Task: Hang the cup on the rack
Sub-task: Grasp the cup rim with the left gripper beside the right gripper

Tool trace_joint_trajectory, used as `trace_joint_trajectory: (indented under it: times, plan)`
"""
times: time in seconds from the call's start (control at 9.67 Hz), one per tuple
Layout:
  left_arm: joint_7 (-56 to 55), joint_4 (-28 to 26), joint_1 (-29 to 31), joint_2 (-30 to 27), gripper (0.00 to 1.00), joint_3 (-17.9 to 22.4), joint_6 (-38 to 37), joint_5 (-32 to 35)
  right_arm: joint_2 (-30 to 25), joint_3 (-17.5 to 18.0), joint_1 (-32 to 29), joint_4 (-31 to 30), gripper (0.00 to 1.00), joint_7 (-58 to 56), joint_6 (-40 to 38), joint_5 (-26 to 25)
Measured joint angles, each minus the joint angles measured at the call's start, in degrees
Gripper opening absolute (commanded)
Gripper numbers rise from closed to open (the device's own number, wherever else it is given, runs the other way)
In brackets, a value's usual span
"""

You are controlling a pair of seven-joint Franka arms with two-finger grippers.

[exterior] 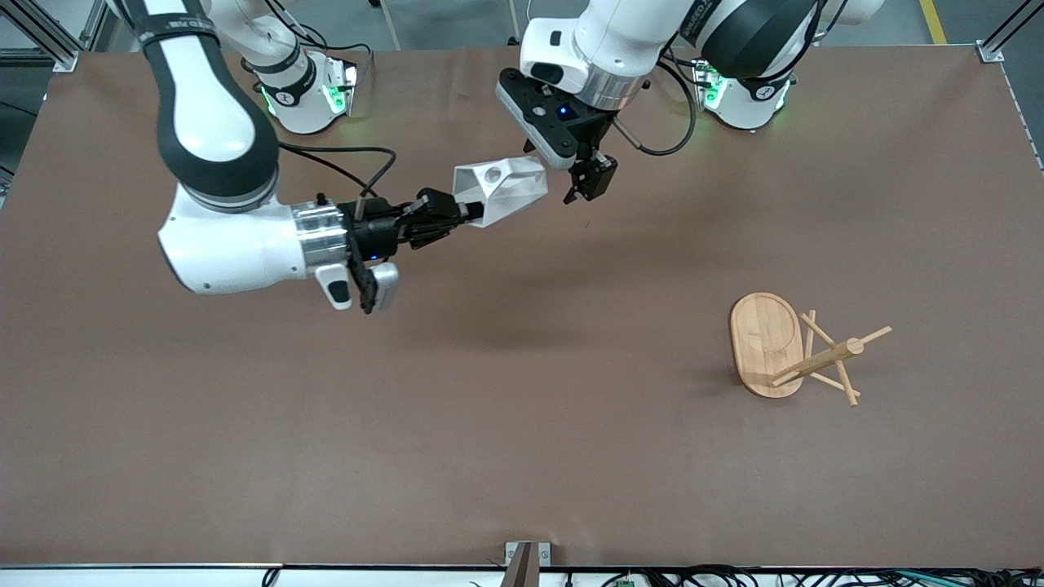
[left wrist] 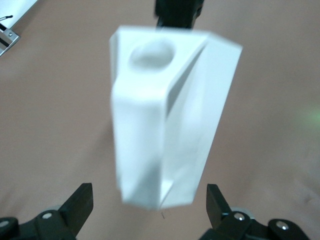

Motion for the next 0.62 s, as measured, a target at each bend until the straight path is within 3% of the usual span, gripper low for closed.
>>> trace_joint_trajectory:
  times: [0.31, 0.62]
  plan:
    - [0.0, 0.15, -0.73, 0.09, 0.96, -0.12, 0.0, 0.0, 1.21, 2.19, -0.11, -0.06, 0.0, -0.45, 0.0, 0.04]
    - [0.06, 0.15, -0.72, 0.49, 0.62, -0.1, 0.0, 0.0, 1.48, 3.04, -0.17, -0.11, 0.0, -0.62, 0.19, -0.03]
